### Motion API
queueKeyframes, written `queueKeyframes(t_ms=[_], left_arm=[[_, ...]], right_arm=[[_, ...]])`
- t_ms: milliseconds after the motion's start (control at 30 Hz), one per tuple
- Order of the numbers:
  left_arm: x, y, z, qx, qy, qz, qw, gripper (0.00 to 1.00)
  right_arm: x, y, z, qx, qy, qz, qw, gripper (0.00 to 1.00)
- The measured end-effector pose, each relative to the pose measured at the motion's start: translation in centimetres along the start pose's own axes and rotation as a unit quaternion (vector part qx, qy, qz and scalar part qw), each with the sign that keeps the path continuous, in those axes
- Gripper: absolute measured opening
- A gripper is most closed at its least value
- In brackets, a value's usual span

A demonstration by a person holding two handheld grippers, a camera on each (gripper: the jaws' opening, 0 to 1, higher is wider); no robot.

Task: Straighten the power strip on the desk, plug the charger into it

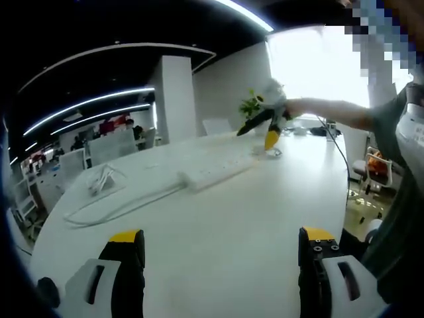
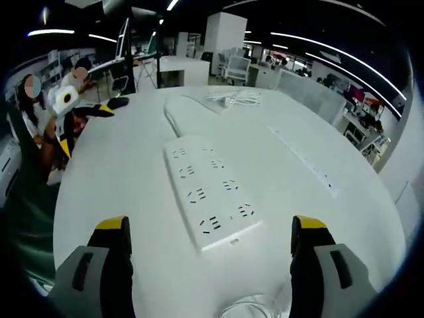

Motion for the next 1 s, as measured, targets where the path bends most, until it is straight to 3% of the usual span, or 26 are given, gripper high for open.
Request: queueKeyframes(t_ms=[500,1000], left_arm=[[-0.1,0.1,0.1,0.003,0.003,-0.002,1.0,1.0],[0.1,0.1,-0.2,-0.004,0.006,-0.014,0.9999,1.0]], right_arm=[[-0.6,-1.9,0.0,0.02,0.006,0.031,0.9993,1.0],[1.0,-4.5,0.1,0.061,0.027,0.05,0.9965,1.0]])
Point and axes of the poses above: the point that each gripper's makers call its tool centre point, and the gripper's own axes: y roughly forward along the fingers, z roughly to its right, x roughly out of its underside, the point moved 3 cm from there along -y, roughly backward along the fingers
